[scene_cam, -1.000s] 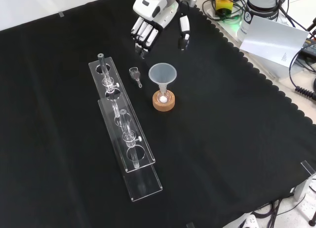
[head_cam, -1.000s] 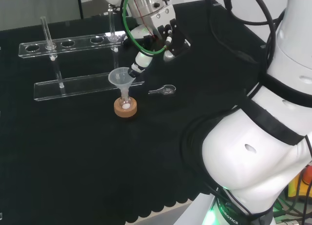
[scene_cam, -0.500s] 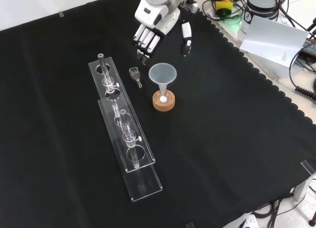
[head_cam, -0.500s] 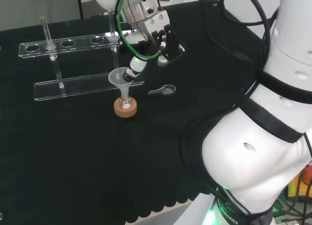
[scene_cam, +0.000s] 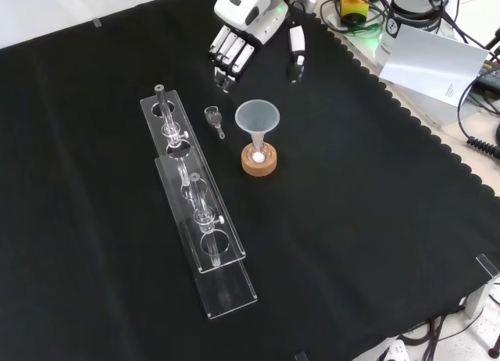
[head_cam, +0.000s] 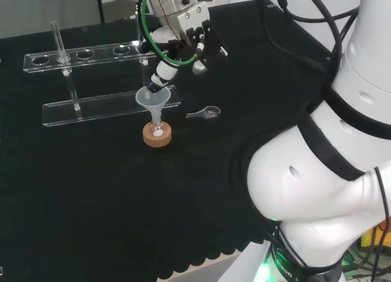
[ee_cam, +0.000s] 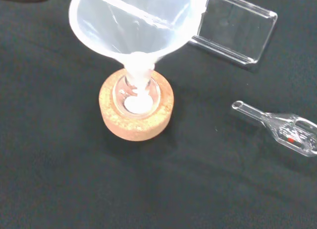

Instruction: Remove the funnel from the round-bottom flask.

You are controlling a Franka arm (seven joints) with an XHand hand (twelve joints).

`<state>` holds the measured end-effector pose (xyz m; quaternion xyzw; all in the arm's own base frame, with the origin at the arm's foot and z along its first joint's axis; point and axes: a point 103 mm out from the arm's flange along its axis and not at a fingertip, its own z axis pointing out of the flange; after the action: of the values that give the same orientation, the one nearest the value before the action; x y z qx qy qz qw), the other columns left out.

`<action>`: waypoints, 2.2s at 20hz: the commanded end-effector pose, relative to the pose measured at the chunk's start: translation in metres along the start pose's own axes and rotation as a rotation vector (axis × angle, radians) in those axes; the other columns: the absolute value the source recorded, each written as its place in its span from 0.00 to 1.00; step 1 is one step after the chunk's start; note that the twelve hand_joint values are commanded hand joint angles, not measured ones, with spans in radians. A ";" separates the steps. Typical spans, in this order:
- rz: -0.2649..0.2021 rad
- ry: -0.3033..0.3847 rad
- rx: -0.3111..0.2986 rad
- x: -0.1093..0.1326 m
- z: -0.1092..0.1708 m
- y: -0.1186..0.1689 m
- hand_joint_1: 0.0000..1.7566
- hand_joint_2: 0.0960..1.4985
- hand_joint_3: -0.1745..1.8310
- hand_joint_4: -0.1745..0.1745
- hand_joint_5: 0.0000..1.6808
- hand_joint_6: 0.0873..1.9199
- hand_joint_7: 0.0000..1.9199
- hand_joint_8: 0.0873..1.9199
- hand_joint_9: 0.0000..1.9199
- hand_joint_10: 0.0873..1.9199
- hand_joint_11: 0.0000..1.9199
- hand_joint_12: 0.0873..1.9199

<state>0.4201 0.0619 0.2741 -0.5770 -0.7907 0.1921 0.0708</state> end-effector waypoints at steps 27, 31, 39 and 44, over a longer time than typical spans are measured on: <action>-0.026 -0.099 0.124 0.010 0.055 0.039 0.32 0.42 0.24 0.45 0.03 0.00 0.00 0.14 0.05 0.41 0.06 0.73; -0.019 -0.105 0.114 0.011 0.057 0.041 0.32 0.43 0.23 0.44 0.02 0.00 0.00 0.09 0.03 0.41 0.05 0.73; -0.043 -0.101 0.125 0.019 0.065 0.048 0.32 0.43 0.22 0.44 0.02 0.00 0.00 0.06 0.03 0.42 0.04 0.74; -0.043 -0.107 0.126 0.022 0.067 0.052 0.33 0.43 0.22 0.43 0.02 0.00 0.00 0.06 0.07 0.40 0.04 0.73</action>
<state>0.4352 0.0788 0.1928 -0.5437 -0.7923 0.2677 0.0704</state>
